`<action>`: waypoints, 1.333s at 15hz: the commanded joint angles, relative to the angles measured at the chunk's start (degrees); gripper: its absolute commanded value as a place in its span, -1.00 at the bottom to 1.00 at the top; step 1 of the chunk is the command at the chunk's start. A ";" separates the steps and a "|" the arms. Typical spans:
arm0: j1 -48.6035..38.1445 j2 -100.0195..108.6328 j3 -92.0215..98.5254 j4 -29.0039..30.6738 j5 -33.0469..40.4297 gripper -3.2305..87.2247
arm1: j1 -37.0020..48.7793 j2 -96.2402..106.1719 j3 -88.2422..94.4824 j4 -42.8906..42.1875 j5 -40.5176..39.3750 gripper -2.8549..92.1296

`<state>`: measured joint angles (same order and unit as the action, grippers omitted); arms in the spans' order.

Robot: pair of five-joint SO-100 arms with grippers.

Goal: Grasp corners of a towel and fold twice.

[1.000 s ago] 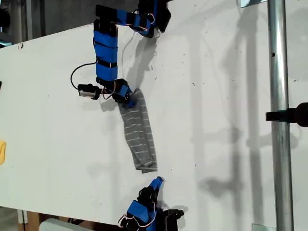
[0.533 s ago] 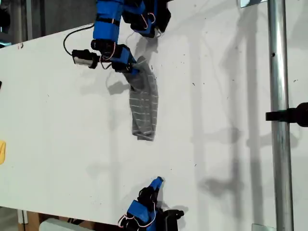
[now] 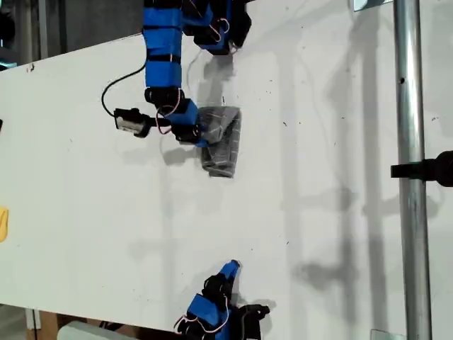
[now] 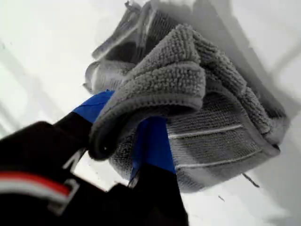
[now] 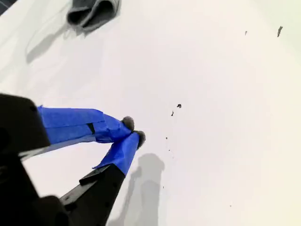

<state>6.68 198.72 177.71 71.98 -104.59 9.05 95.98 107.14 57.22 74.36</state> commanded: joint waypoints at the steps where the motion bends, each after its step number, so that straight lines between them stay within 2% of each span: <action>1: -1.23 0.35 0.62 2.46 -7.56 -0.91 | -0.97 -2.99 -4.92 -14.50 -3.96 -0.27; 2: -1.32 0.35 0.62 2.64 -8.09 -0.89 | -0.97 0.70 -7.38 -13.62 -6.24 -0.20; 3: -1.41 0.35 0.70 2.64 -8.09 -0.86 | 1.05 7.21 -8.96 -8.96 -6.77 -0.39; 5: -1.85 0.35 0.88 2.46 -7.56 -0.82 | 8.17 24.52 -6.06 0.18 -8.96 -0.42; 7: -2.90 0.35 0.88 2.55 -5.63 -0.82 | 14.06 45.53 7.12 4.39 -9.23 -0.53; 8: -3.96 0.35 0.88 2.55 -3.96 -0.82 | 14.59 56.78 15.91 5.54 -8.61 -0.57; 10: -6.33 0.35 0.88 2.64 1.14 -0.82 | 12.57 83.58 38.06 8.70 -2.55 -0.65; 11: -7.38 0.35 0.88 2.64 6.24 -0.82 | 10.81 93.08 45.79 13.80 0.97 -0.67; 12: -8.00 0.35 0.88 2.64 15.03 -0.82 | 9.32 90.53 46.67 16.52 1.67 -0.65; 14: -7.65 0.35 0.97 2.29 48.08 -0.83 | 9.32 92.81 53.17 18.72 2.64 -0.61; 15: -7.56 0.44 0.97 2.11 48.87 -0.83 | 9.67 92.81 57.66 19.07 5.19 -0.61; 16: -7.65 0.44 0.97 2.20 48.25 -0.85 | 8.61 92.46 58.45 23.03 10.90 -0.65; 18: -7.47 0.44 0.97 2.20 48.25 -0.85 | 12.57 92.64 58.10 23.82 14.33 -0.66; 19: -7.65 0.44 0.97 2.20 48.25 -0.85 | 15.82 92.64 58.45 23.91 11.16 -0.66; 20: -7.65 0.44 0.97 2.20 48.25 -0.85 | 18.46 92.64 58.62 23.91 11.25 -0.66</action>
<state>-0.18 198.72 178.07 74.53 -56.69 24.70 188.96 166.20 80.68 86.31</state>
